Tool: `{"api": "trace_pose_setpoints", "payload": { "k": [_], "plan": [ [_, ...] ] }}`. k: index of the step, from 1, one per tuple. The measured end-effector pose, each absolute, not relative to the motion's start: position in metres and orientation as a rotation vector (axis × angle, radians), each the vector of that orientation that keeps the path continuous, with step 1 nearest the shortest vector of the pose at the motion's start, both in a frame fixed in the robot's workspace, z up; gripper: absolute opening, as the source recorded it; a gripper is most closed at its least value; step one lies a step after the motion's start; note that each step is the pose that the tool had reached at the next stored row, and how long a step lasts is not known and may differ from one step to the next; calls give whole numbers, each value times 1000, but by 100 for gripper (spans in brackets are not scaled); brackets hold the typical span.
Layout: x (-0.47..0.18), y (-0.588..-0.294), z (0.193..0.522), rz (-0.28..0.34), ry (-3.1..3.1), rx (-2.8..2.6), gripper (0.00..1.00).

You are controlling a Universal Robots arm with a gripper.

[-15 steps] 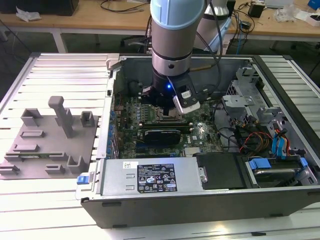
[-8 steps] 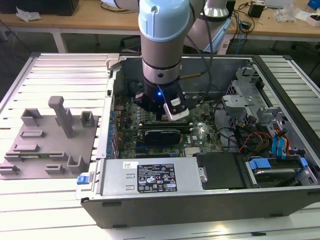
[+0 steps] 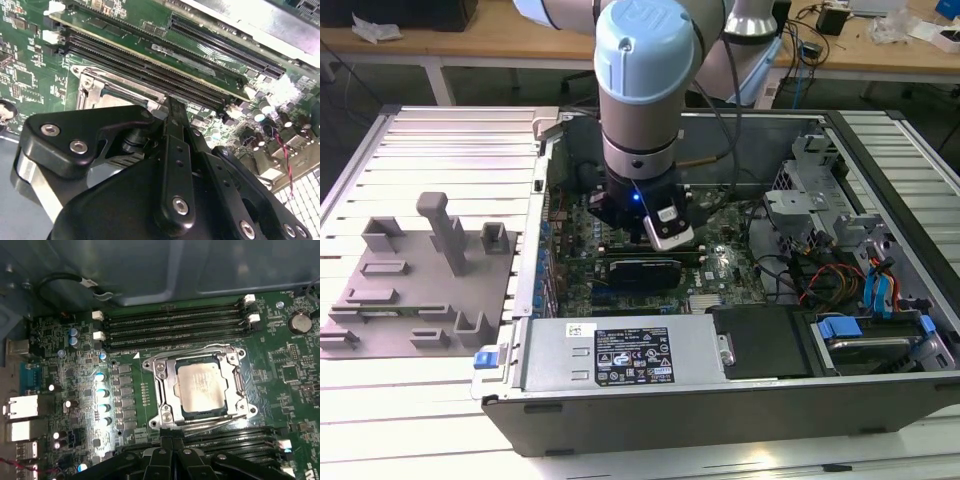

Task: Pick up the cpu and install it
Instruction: 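Install the second cpu locking lever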

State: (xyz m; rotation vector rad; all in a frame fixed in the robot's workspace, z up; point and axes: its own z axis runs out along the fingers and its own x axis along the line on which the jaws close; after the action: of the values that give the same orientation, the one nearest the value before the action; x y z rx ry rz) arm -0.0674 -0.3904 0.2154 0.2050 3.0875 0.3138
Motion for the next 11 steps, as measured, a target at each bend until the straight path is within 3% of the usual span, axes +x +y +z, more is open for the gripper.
{"api": "trace_pose_setpoints", "payload": {
  "k": [11],
  "plan": [
    [-72, -392, 203, 372, 3082, 206, 11]
  ]
}}
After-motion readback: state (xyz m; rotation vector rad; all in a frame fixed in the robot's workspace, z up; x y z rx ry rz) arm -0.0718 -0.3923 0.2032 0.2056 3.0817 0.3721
